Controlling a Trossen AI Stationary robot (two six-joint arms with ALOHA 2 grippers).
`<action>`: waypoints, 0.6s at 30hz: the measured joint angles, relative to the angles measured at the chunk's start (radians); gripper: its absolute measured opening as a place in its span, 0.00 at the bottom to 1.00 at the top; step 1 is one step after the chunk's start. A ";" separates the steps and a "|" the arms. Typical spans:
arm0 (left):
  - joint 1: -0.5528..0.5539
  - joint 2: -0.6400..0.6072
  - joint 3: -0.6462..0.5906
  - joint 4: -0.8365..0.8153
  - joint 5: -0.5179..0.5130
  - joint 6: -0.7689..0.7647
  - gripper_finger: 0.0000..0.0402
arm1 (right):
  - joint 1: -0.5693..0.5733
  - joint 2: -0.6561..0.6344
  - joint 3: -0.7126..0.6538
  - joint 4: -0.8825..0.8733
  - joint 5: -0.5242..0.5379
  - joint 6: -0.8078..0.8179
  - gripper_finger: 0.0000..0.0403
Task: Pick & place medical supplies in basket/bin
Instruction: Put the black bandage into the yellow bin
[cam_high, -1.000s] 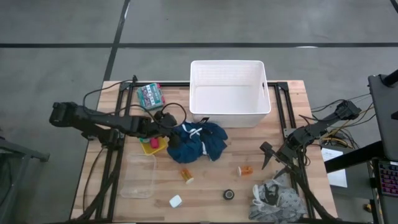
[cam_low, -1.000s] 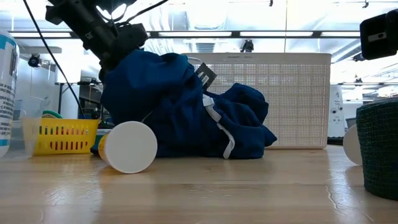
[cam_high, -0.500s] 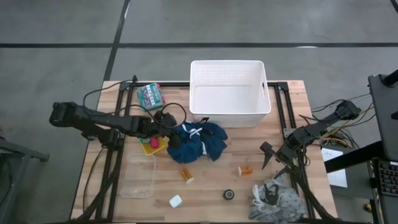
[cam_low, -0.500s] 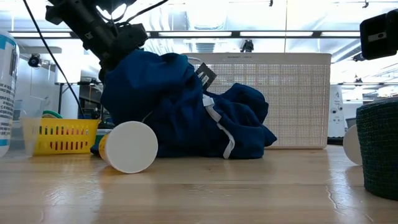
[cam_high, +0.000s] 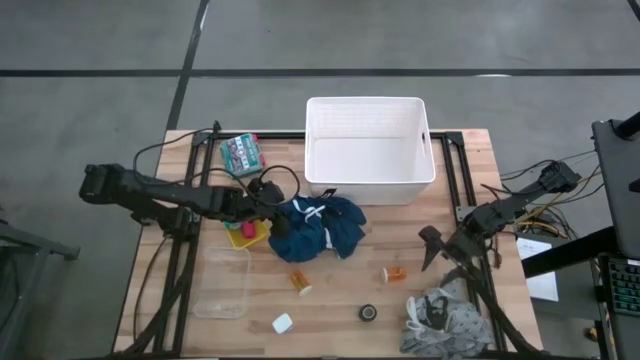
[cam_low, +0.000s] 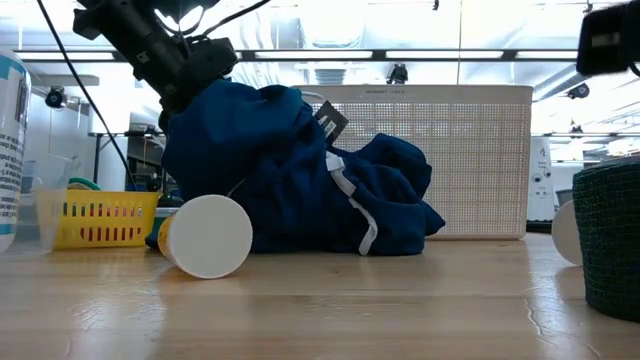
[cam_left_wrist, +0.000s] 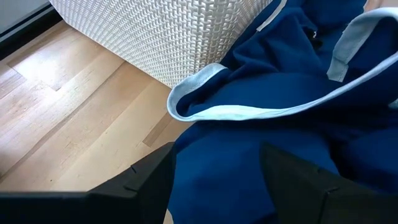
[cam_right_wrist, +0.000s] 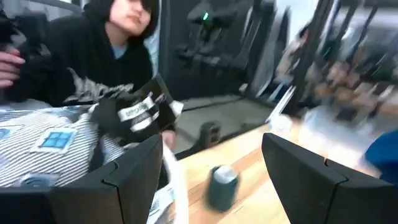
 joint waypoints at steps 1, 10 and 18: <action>0.000 0.000 0.000 0.000 0.000 0.000 0.59 | 0.000 0.000 0.000 0.028 0.015 -0.022 0.67; 0.000 0.000 0.000 0.000 0.000 0.002 0.59 | 0.000 -0.002 0.000 0.374 0.242 0.003 0.67; 0.000 0.000 0.000 0.000 0.000 0.002 0.59 | -0.001 0.000 0.000 0.448 0.252 -0.027 0.67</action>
